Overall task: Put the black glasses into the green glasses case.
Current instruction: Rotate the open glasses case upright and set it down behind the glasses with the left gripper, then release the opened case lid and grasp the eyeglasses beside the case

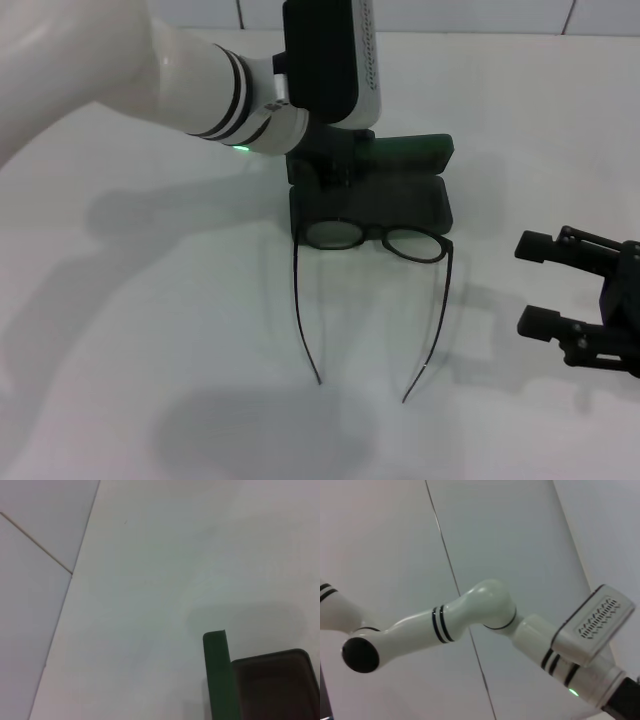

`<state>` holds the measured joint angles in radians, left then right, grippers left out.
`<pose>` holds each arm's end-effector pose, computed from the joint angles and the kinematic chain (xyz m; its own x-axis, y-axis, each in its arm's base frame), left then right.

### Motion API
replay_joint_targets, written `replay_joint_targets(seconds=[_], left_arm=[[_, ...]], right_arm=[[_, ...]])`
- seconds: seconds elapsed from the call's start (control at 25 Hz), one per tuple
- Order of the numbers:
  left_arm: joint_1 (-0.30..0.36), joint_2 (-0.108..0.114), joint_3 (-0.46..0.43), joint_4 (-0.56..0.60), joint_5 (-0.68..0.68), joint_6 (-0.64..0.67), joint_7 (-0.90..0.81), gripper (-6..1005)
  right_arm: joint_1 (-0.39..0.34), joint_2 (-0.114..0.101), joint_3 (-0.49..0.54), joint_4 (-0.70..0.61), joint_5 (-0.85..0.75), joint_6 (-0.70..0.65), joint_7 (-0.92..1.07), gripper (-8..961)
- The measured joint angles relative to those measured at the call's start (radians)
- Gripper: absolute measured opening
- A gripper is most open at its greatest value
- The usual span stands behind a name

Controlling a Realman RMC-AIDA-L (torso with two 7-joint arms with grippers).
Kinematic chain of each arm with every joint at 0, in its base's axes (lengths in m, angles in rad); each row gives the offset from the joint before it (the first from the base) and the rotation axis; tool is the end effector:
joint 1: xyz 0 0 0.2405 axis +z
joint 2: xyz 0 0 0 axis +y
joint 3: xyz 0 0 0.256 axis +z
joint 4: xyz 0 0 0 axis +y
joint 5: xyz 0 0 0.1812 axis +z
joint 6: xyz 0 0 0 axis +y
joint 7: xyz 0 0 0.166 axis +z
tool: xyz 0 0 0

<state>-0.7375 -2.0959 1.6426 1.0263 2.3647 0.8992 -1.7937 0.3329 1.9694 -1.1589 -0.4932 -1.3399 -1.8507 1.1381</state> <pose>-0.1435 0.3848 -0.0922 0.9493 -0.1753 -0.2610 -0.2670 -0.8879 -0.3746 0.2245 0.2367 0.0059 0.5991 -0.2042 -0.7742 -0.2826 -0.9586 0.0342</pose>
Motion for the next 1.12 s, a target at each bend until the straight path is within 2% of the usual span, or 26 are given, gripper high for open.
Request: replay_joint_targets(seconds=[0.28,0.4,0.52,0.68,0.8,0.92,0.96,1.12], left_arm=[[0.013,0.003,-0.023,0.037,-0.007,0.018,-0.008,335],[0.068,0.002,-0.055,0.145,-0.02,0.06,-0.018,383],[0.159,0.002,-0.098,0.292,-0.111,0.08,-0.028,415],[0.334,0.003,-0.182,0.495,-0.395,0.073,-0.009,416],[0.442,0.005,-0.212,0.532,-0.619,0.086,0.089,414],[0.549,0.002,-0.211,0.473,-0.862,0.112,0.275,413],[0.589,0.002,-0.206,0.417,-0.969,0.139,0.358,412],[0.663,0.005,-0.223,0.278,-1.159,0.296,0.462,406]], right_arm=[[0.029,-0.005,-0.002,-0.008,-0.033,0.041,0.052,791],[0.062,-0.015,-0.001,-0.031,-0.071,0.088,0.084,776],[0.101,-0.024,0.0,-0.089,-0.126,0.153,0.137,760],[0.19,-0.032,-0.002,-0.205,-0.257,0.255,0.306,739],[0.286,-0.033,-0.005,-0.284,-0.414,0.313,0.491,723],[0.374,-0.027,-0.005,-0.333,-0.589,0.352,0.664,707],[0.4,-0.025,-0.005,-0.333,-0.634,0.361,0.692,702],[0.534,-0.01,-0.006,-0.263,-0.77,0.4,0.763,690]])
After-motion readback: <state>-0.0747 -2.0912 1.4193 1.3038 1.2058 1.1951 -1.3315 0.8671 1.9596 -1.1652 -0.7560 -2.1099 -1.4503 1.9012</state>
